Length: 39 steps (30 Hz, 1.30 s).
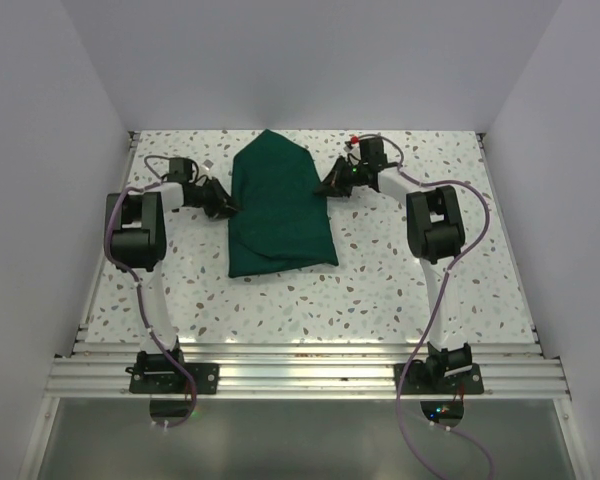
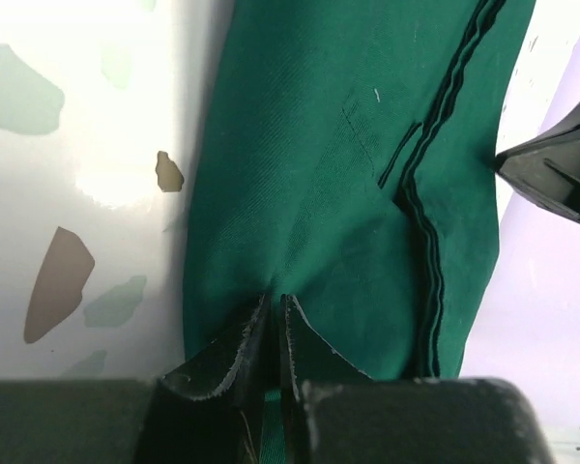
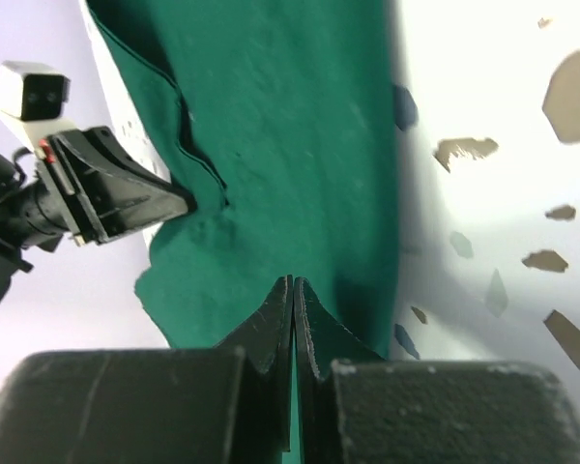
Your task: Prepare the surgical pack
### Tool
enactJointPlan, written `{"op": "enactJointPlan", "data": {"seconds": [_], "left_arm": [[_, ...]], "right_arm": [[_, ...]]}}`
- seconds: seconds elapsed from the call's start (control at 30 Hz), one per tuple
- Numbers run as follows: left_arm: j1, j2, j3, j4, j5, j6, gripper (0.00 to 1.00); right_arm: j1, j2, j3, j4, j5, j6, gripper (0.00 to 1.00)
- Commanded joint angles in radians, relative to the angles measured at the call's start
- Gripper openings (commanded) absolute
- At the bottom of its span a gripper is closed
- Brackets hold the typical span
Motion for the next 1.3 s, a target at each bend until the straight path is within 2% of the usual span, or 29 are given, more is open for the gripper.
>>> {"op": "enactJointPlan", "data": {"seconds": [0.0, 0.23, 0.43, 0.6, 0.73, 1.0, 1.27], "left_arm": [[0.018, -0.021, -0.009, -0.06, -0.052, 0.072, 0.13], [0.032, 0.042, 0.116, -0.116, -0.06, 0.089, 0.13], [0.038, 0.02, 0.209, -0.17, -0.071, 0.112, 0.2], [0.036, -0.085, 0.184, -0.15, -0.045, 0.097, 0.31], [0.038, -0.134, 0.086, -0.08, 0.02, 0.051, 0.35], [0.036, -0.097, -0.04, -0.037, 0.04, 0.059, 0.35], [0.059, 0.007, 0.017, -0.113, -0.039, 0.102, 0.29]], "right_arm": [[0.003, 0.009, -0.022, -0.023, -0.042, -0.037, 0.0], [0.002, 0.042, -0.018, -0.072, 0.013, -0.066, 0.0], [0.0, -0.006, -0.02, -0.154, 0.072, -0.109, 0.0], [0.005, -0.072, 0.0, -0.174, 0.037, -0.115, 0.0], [0.013, -0.121, -0.009, -0.178, 0.021, -0.123, 0.0], [0.013, -0.075, -0.058, -0.157, 0.021, -0.139, 0.0], [0.006, -0.001, -0.053, -0.18, 0.066, -0.166, 0.0]]}}
